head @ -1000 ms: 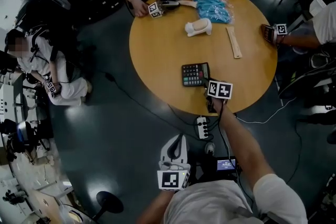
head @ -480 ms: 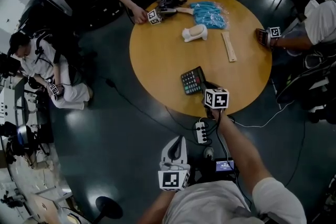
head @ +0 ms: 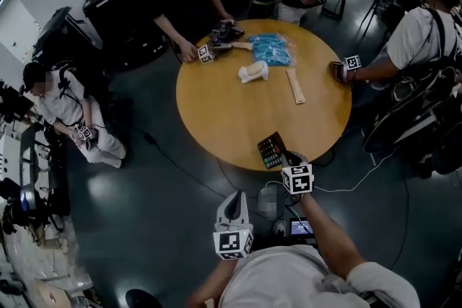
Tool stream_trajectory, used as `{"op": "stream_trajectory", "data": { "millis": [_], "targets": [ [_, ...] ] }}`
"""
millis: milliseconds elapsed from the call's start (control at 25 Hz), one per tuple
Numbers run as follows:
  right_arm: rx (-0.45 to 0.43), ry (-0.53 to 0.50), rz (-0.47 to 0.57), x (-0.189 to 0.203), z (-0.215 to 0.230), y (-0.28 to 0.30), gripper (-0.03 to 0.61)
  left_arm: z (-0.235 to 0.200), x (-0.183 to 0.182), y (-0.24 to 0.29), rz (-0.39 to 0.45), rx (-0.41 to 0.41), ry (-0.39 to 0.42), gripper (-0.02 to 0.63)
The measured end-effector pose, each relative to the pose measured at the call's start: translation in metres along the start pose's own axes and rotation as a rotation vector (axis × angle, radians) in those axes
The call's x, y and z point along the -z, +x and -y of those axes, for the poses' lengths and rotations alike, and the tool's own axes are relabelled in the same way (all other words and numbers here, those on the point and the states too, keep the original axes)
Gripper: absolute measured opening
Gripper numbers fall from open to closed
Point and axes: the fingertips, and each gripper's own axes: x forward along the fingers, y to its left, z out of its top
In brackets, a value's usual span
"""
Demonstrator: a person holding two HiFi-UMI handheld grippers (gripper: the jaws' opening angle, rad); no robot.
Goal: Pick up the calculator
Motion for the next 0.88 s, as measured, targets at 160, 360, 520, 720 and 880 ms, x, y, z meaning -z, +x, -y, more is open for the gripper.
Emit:
{"op": "stream_trajectory", "data": {
  "millis": [160,360,520,720,880],
  "targets": [
    [-0.007,-0.015,0.04,0.01,-0.013,-0.068,0.051,0.011,-0.004,-0.004,0.016,0.003,-0.012,0.006],
    [-0.04,-0.047,0.107,0.01,-0.038,-0.144,0.051,0.024,-0.013,-0.008,0.027,0.04,0.002,0.006],
    [-0.055,-0.07,0.145,0.009,-0.051,-0.187,0.051,0.034,-0.014,-0.021,0.023,0.056,0.009,0.006],
    [-0.055,-0.098,0.165,0.007,-0.053,-0.202,0.051,0.041,-0.008,-0.026,0.002,0.069,0.004,0.006],
    [-0.056,-0.102,0.178,0.004,-0.054,-0.211,0.051,0.047,-0.011,-0.033,0.002,0.072,0.013,0.006]
  ]
}}
